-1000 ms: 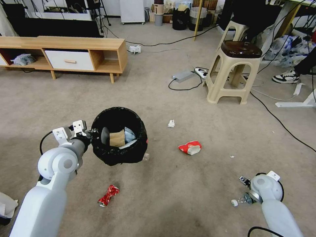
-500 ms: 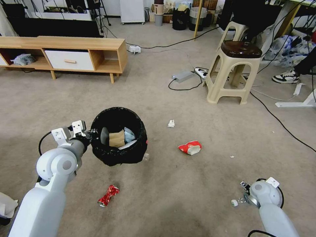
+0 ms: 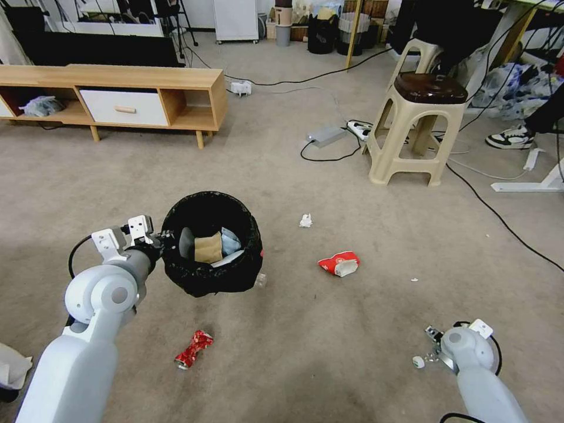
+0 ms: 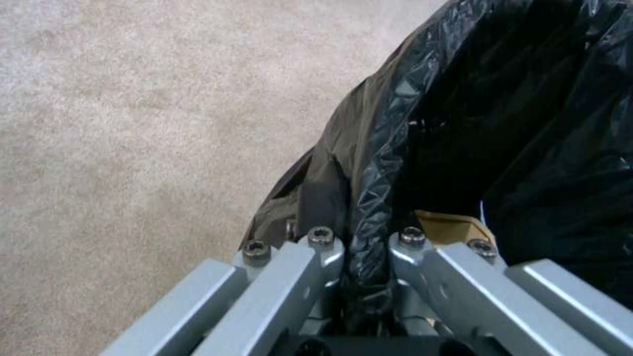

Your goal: Pick up the trash bin and place the garbage on the floor into it.

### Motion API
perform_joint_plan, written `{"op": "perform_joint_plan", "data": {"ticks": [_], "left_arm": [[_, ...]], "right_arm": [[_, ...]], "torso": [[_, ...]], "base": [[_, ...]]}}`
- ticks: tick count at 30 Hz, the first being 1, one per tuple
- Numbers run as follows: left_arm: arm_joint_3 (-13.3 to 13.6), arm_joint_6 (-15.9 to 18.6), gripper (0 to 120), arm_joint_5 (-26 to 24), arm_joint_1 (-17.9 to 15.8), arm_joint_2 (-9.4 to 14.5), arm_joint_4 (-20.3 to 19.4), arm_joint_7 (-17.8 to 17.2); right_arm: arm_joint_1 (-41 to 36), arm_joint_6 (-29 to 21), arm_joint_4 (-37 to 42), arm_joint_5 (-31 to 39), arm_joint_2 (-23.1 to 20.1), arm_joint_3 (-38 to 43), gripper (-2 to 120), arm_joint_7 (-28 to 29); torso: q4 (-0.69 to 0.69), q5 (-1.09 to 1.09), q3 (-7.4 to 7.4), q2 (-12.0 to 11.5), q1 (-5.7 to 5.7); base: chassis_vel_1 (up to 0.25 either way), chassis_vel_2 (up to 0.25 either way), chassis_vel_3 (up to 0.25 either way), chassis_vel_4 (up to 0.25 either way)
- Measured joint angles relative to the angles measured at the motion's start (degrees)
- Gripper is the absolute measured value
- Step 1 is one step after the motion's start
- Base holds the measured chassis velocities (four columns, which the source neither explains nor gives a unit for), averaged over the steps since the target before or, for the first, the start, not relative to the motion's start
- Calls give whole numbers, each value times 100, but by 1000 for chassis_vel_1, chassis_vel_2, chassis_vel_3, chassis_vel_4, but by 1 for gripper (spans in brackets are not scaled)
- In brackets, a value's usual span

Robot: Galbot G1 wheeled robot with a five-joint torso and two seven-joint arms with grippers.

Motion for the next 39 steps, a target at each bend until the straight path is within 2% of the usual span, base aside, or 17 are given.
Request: {"op": "perform_joint_plan", "data": {"ticks": [12, 15, 17, 19, 20, 23, 25, 26, 28, 29, 31, 39], "left_arm": [[11, -1, 0, 9, -2, -10, -20, -15], [-3, -1, 0, 9, -1, 1, -23, -15], [-14, -1, 0, 9, 16, 0, -34, -16], [-16, -1, 0, 9, 23, -1, -37, -15], [-17, -1, 0, 9, 33, -6, -40, -16], [-17, -1, 0, 9, 34, -11, -40, -16], [-17, -1, 0, 11, 33, -16, -40, -17], [-17, -1, 0, 11, 33, -16, -40, -17], [-14, -1, 0, 11, 28, -22, -42, -19], [-14, -1, 0, 11, 28, -22, -42, -19], [-5, -1, 0, 14, 28, -19, -43, -20], [24, -1, 0, 22, 27, -17, -49, -23]], "right_arm": [[-67, 84, -58, -124, 28, 10, 98, -181], [-67, 88, -45, -165, 32, 8, 92, -197], [-82, 128, 12, -257, 47, -2, 80, -270], [-94, 132, 45, -274, 53, -6, 77, -277], [-107, 132, 107, -292, 72, -7, 70, -277], [-109, 132, 141, -304, 85, -8, 67, -275], [-103, 133, 225, -334, 106, -10, 54, -261], [-103, 133, 225, -334, 106, -10, 54, -261], [-97, 132, 302, -340, 106, -14, 42, -258], [-97, 132, 302, -340, 106, -14, 42, -258], [-97, 121, 356, -358, 110, -15, 32, -238], [-106, 92, 461, -455, 138, -30, 16, -215]], "torso": [[-1, -1, 0, 0, 0], [0, -1, 0, 0, 0], [0, -1, 0, 0, 0], [0, -1, 0, 0, 0], [-1, -1, 0, 0, 0], [0, -1, 0, 0, 0], [0, -1, 0, 0, 0], [0, -1, 0, 0, 0], [0, -1, 0, 0, 0], [0, -1, 0, 0, 0], [0, -1, 0, 0, 0], [0, -1, 0, 0, 0]], "base": [[0, 0, 0, 0], [0, 0, 0, 0], [0, 0, 0, 0], [0, 0, 0, 0], [0, 0, 0, 0], [0, 0, 0, 0], [0, 0, 0, 0], [0, 0, 0, 0], [0, 0, 0, 0], [0, 0, 0, 0], [0, 0, 0, 0], [0, 0, 0, 0]]}}
